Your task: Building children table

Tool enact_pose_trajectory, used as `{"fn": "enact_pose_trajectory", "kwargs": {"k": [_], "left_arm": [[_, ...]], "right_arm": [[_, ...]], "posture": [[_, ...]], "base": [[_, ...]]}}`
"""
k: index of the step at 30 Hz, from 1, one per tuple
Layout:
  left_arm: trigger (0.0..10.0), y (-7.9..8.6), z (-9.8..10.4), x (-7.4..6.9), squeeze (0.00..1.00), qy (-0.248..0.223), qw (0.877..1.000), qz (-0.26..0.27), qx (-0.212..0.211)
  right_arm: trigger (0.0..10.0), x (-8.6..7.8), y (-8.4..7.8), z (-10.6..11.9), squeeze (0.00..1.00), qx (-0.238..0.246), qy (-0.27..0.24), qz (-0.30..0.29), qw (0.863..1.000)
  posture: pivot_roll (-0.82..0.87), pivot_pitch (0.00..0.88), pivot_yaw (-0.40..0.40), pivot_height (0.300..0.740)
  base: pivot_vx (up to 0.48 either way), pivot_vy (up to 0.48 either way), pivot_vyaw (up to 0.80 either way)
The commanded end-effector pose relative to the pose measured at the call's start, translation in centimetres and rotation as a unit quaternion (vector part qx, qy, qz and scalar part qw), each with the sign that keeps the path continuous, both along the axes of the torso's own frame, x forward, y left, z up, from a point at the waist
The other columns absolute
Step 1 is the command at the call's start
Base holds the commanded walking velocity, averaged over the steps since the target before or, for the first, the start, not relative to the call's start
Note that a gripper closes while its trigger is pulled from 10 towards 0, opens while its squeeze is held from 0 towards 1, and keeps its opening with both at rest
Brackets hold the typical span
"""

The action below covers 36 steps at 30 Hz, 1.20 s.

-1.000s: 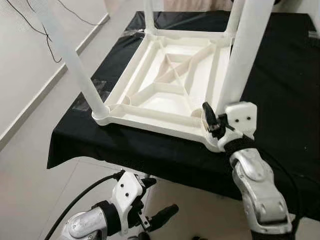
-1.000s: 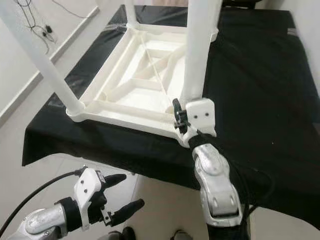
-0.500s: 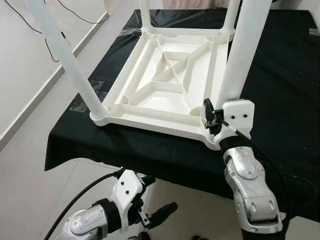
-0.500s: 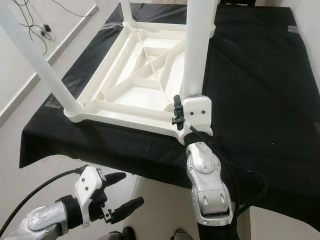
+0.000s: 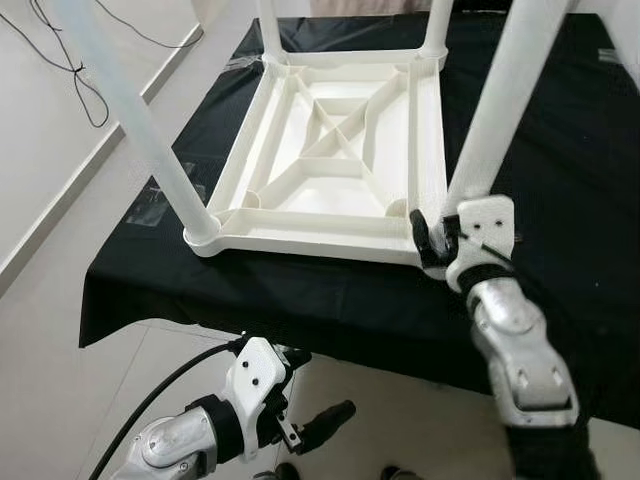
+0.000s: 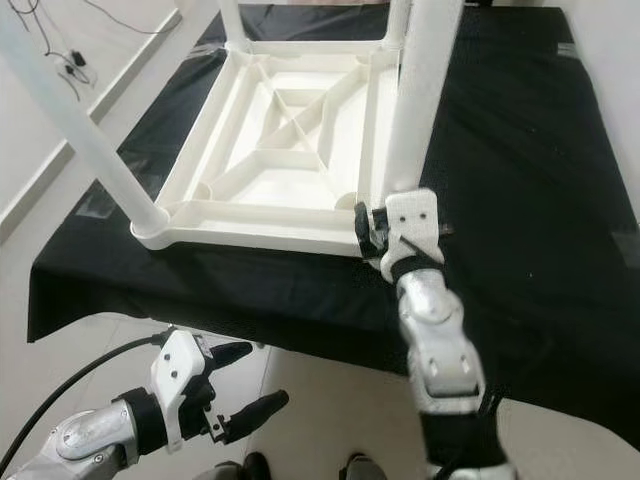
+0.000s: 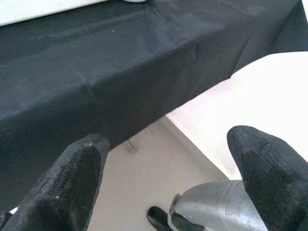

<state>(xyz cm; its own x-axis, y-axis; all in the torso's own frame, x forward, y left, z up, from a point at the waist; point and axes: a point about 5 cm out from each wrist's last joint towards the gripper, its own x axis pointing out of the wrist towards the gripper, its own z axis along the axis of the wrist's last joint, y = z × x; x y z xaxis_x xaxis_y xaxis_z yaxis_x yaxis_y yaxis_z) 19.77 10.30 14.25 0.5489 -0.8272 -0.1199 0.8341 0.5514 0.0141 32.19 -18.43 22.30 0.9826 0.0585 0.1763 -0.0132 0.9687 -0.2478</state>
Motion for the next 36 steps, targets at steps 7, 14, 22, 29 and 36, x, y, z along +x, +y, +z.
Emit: {"fn": "enact_pose_trajectory", "kwargs": {"k": [7, 14, 22, 29, 36], "left_arm": [[10.0, -0.3, -0.7, -0.2, 0.00, 0.010, 1.000, 0.002, 0.002], [10.0, -0.7, -0.8, -0.2, 0.00, 0.008, 1.000, 0.002, -0.001], [10.0, -0.8, -0.9, -0.2, 0.00, 0.005, 1.000, 0.004, -0.006], [10.0, -0.7, -0.7, -0.2, 0.00, -0.011, 1.000, 0.009, -0.012], [10.0, 0.1, 0.2, 0.2, 0.00, -0.066, 0.996, 0.067, -0.010]], "right_arm": [[10.0, 0.4, 1.5, 2.5, 0.00, -0.044, 0.027, 0.283, 0.958], [10.0, 1.4, 1.6, 2.7, 0.00, -0.058, 0.057, 0.370, 0.926], [0.0, 2.5, 1.7, 2.5, 0.00, -0.053, 0.070, 0.396, 0.914], [0.0, 2.6, 0.8, 1.2, 0.00, -0.041, 0.092, 0.397, 0.912], [0.0, 0.4, -0.5, -2.8, 0.00, 0.012, 0.150, 0.283, 0.947]], "posture": [[-0.05, 0.234, 0.054, 0.740], [-0.05, 0.220, 0.038, 0.740], [-0.05, 0.210, 0.031, 0.740], [-0.05, 0.216, 0.032, 0.740], [-0.05, 0.219, 0.036, 0.740]], "base": [[0.000, 0.000, 0.00], [0.000, 0.000, 0.00], [0.000, 0.000, 0.00], [0.000, 0.000, 0.00], [0.000, 0.000, 0.00]]}}
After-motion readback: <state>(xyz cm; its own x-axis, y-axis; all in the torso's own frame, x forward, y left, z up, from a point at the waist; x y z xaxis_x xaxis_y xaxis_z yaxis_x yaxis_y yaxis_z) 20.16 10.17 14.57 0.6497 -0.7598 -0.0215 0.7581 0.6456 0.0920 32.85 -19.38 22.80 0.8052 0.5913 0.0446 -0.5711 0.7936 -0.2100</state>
